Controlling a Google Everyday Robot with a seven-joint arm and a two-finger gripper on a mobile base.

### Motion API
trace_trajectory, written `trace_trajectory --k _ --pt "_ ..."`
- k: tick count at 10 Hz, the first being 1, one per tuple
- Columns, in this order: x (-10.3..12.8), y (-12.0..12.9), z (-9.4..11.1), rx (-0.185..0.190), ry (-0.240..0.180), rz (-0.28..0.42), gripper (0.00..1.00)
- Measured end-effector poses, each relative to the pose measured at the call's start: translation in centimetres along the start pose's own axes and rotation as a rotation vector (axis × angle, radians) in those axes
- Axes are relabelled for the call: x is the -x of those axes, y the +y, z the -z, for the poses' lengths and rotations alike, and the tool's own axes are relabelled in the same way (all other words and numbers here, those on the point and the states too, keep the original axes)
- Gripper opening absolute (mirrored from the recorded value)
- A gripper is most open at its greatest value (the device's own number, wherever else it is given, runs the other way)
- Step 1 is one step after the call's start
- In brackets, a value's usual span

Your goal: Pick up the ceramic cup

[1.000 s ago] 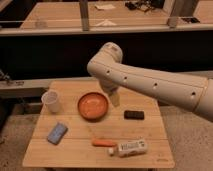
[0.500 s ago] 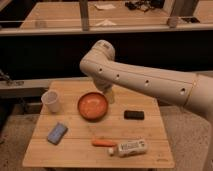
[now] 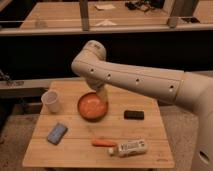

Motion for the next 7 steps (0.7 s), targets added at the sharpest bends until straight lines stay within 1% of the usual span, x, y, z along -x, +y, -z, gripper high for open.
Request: trace_trajectory --k 3,5,7 --pt "1.6 -2.3 -0.2 -0.026 -0.009 0.036 0.79" --pt "1.5 -2.7 -0.3 -0.036 -0.008 0.061 0.79" --pt "2.4 -3.9 -0.5 -0.054 -0.013 0.101 0.79"
